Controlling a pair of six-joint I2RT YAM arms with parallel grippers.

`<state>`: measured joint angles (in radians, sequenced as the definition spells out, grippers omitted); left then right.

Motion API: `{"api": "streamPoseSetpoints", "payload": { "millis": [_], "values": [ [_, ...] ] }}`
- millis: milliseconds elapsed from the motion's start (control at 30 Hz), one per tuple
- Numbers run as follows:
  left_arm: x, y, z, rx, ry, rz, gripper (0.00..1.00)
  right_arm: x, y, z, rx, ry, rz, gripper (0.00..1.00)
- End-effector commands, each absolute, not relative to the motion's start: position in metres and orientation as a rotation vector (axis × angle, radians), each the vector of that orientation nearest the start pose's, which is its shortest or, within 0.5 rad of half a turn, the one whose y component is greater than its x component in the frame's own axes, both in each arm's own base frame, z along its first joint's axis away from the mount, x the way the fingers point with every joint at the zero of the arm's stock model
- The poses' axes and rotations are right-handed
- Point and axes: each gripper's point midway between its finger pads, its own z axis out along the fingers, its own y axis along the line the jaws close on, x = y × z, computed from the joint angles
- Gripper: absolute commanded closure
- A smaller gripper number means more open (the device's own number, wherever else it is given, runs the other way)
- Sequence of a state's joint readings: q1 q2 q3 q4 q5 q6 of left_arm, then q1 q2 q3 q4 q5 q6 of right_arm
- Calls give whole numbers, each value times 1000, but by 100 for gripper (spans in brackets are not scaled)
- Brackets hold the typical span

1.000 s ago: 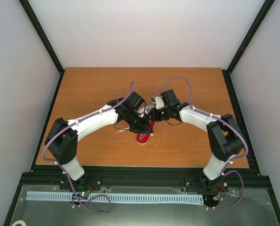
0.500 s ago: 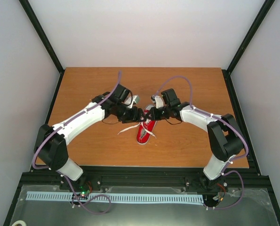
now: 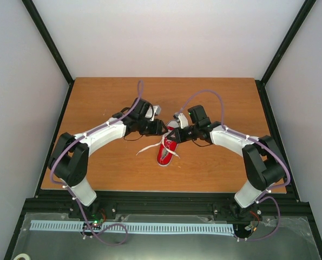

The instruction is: Tie the shoes

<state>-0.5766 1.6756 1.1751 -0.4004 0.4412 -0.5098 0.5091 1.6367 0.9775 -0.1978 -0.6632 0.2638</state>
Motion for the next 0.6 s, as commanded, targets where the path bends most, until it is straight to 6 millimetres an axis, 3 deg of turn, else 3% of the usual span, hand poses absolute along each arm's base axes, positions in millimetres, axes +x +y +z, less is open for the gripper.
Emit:
{"api": "streamPoseSetpoints", "payload": {
  "millis": [0, 267, 567],
  "values": [
    [339, -296, 133, 90, 2603, -974, 57, 303, 290, 121, -655, 2367, 1147, 97],
    [333, -296, 115, -83, 2716, -1002, 60, 306, 290, 123, -646, 2347, 1146, 97],
    [330, -302, 108, -189, 2792, -1038, 53, 307, 292, 125, -662, 2326, 1152, 97]
  ]
}}
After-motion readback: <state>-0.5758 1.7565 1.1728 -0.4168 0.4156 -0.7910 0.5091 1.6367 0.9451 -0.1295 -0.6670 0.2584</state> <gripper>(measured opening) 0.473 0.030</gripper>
